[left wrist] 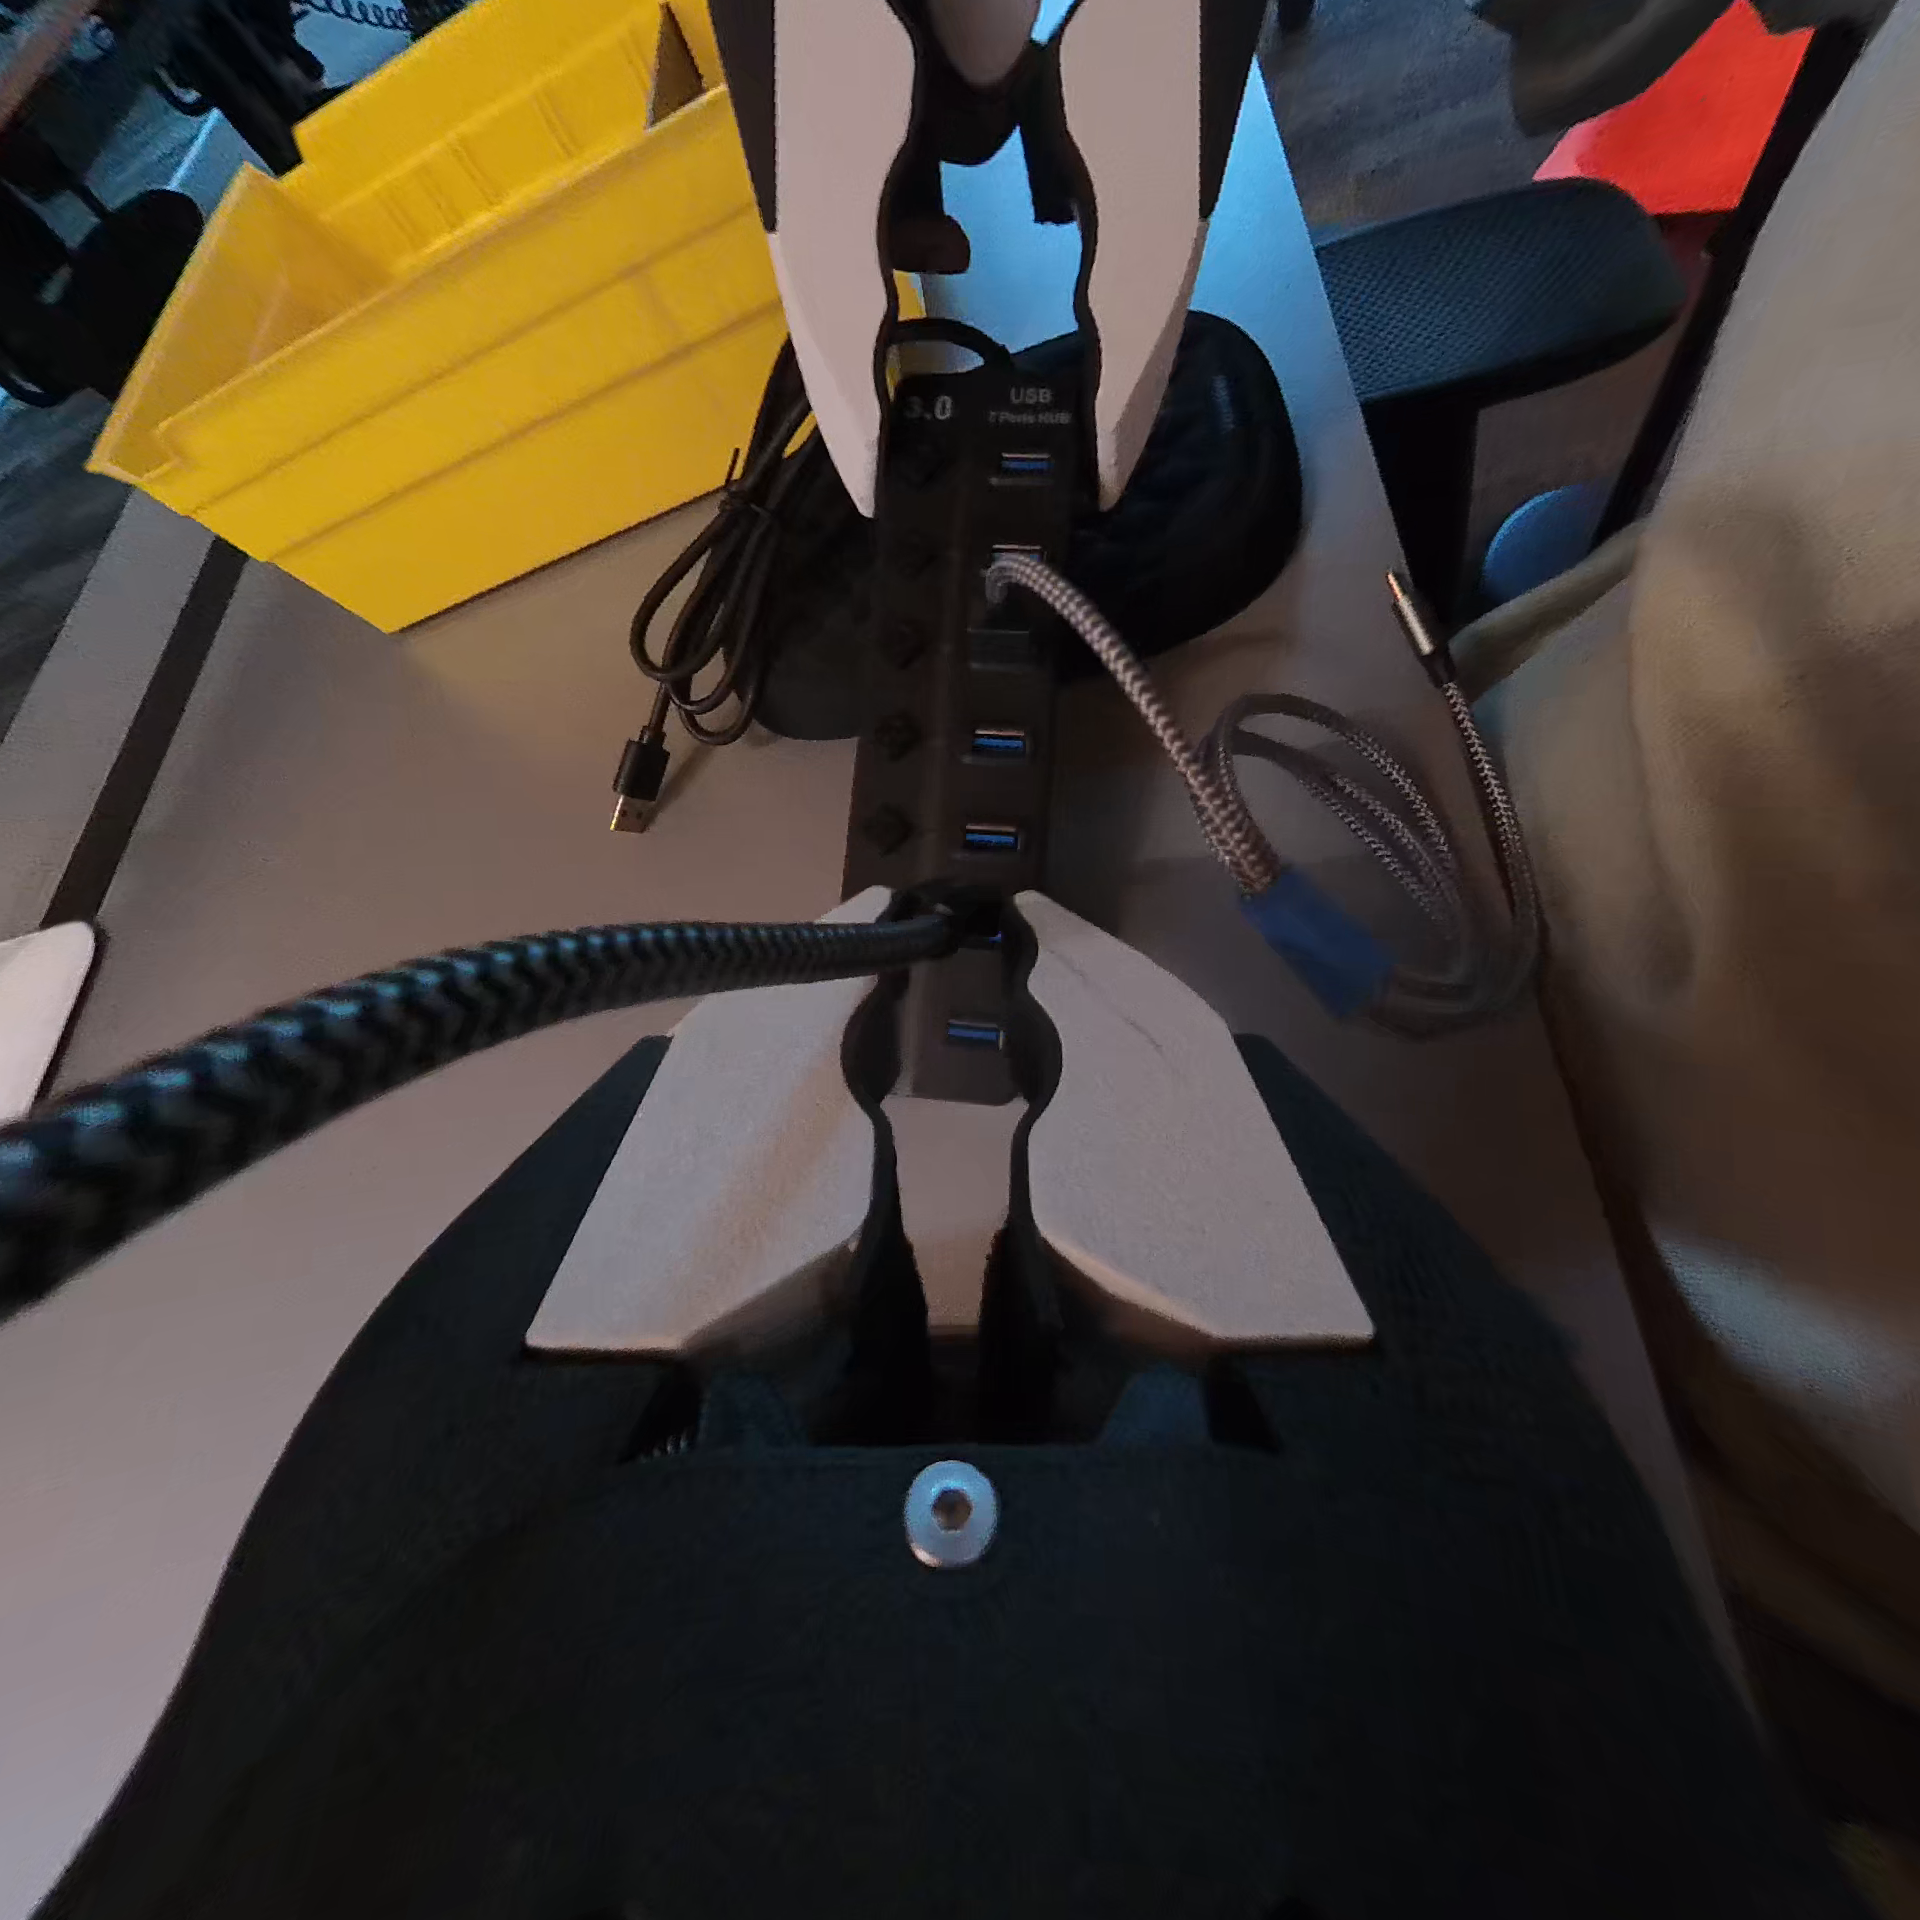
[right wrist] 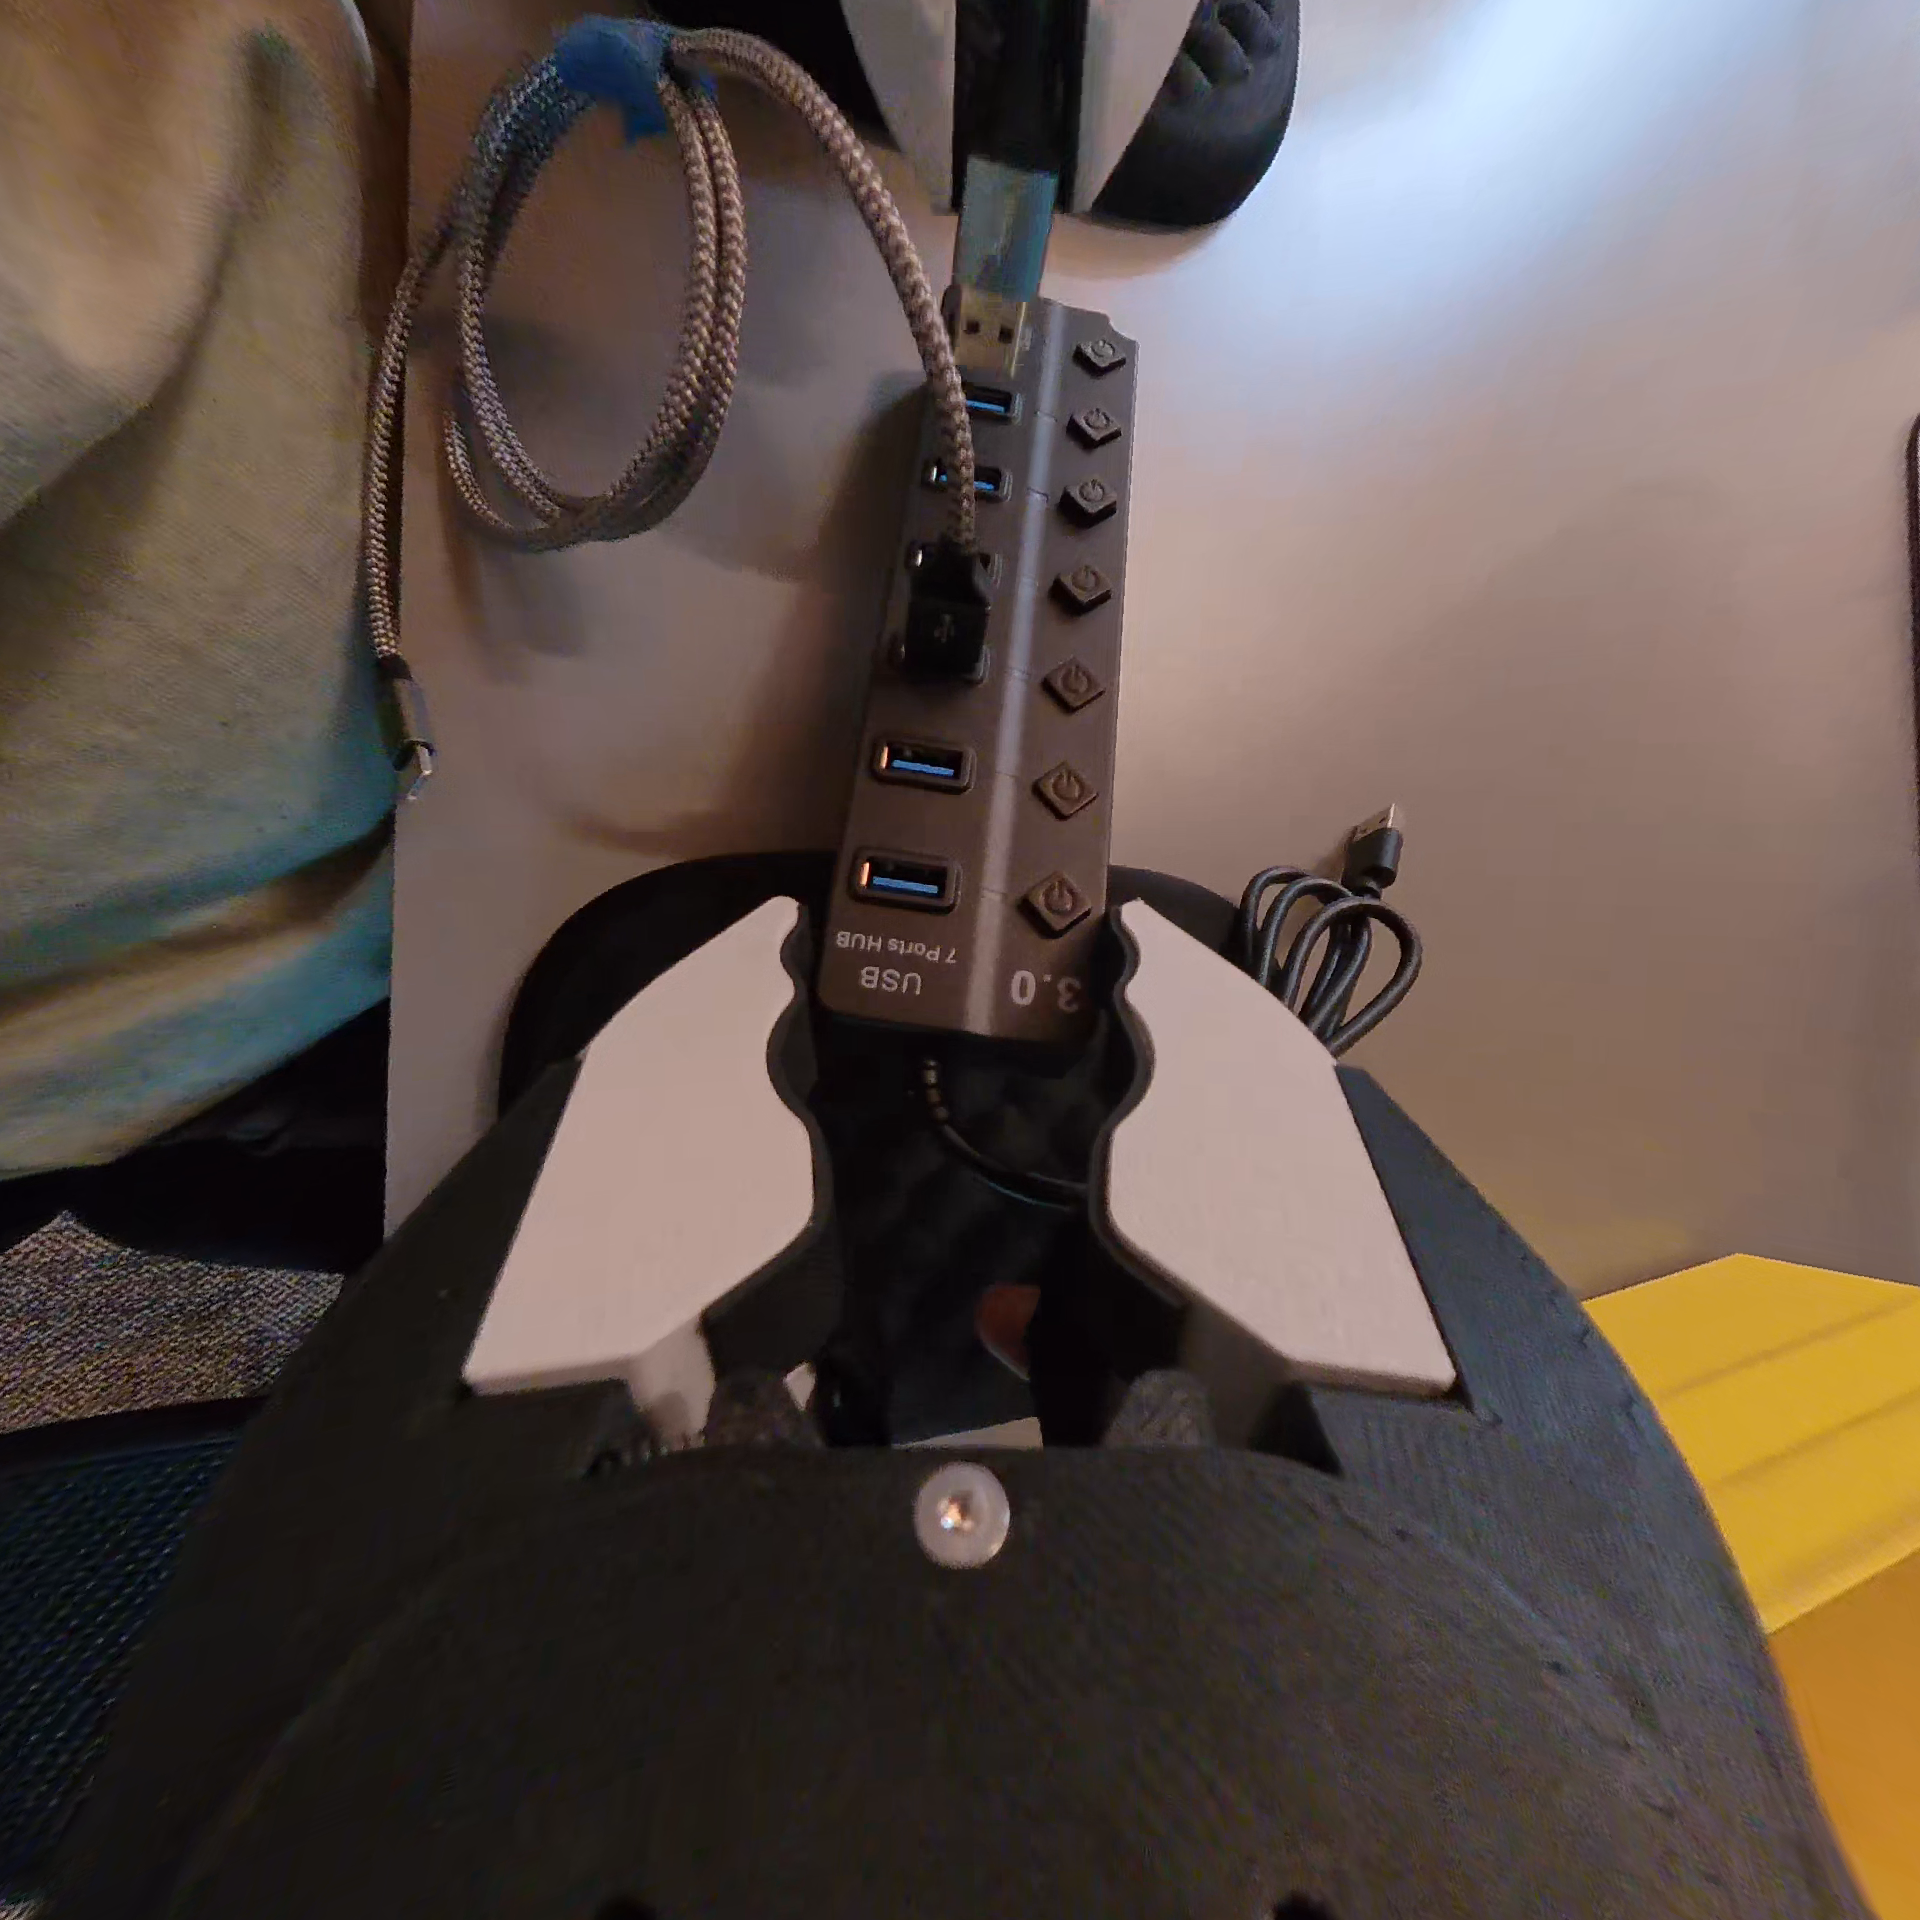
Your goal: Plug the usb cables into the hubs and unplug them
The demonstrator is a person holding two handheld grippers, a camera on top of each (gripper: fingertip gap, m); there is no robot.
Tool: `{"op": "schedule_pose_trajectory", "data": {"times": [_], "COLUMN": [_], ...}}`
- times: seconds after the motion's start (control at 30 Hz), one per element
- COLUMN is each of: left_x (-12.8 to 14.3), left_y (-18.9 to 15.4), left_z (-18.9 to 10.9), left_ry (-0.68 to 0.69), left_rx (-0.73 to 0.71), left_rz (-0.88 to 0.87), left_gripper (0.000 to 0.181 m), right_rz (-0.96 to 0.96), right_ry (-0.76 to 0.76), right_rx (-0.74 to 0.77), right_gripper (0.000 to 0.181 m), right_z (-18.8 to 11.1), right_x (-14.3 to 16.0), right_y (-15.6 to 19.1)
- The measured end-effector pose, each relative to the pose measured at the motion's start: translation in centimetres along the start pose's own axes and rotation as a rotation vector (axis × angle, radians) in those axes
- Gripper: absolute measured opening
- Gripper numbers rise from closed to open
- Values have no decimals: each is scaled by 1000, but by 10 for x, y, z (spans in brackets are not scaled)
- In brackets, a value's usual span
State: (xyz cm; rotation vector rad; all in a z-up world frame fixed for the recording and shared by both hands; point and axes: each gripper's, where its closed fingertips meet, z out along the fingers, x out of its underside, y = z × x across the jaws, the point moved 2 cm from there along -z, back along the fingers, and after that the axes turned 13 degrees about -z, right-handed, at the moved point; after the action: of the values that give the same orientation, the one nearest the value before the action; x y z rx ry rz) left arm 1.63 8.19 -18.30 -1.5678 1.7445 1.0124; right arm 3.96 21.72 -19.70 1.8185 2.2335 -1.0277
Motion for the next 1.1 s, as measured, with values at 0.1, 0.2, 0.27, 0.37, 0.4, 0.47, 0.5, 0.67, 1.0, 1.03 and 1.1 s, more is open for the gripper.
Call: {"op": "schedule_pose_trajectory", "data": {"times": [0.1,0.2,0.27,0.37,0.4,0.47,0.5,0.67,1.0,1.03,1.1], "left_x": [2,3,2,0,0,-1,-1,-3,-5,-4,-2], "left_y": [0,0,-2,-5,-5,-4,-4,-2,-3,-3,-1], "left_z": [7,11,12,15,15,16,16,17,20,20,21], "left_ry": [32,40,44,53,59,74,83,94,109,122,163], "left_rx": [-7,-1,-2,-5,-12,-26,-32,-59,-32,-34,-52], "left_rz": [21,8,7,25,34,38,41,65,52,47,69], "left_gripper": [17,16,16,16,16,16,16,16,17,16,17], "right_rz": [-1,3,6,10,12,17,20,21,32,37,51], "right_ry": [-9,-13,-13,-6,-3,-6,-7,-4,-8,-12,-30], "right_rx": [0,0,2,0,0,1,3,6,4,3,6], "right_gripper": [53,54,53,53,54,53,54,53,54,53,53], "right_z": [0,-1,-1,0,0,0,0,0,3,3,4], "right_x": [0,-1,-2,-2,-2,-2,-2,-2,-1,-1,-3], "right_y": [0,-1,0,0,0,-1,-1,-2,-1,-1,-3]}}
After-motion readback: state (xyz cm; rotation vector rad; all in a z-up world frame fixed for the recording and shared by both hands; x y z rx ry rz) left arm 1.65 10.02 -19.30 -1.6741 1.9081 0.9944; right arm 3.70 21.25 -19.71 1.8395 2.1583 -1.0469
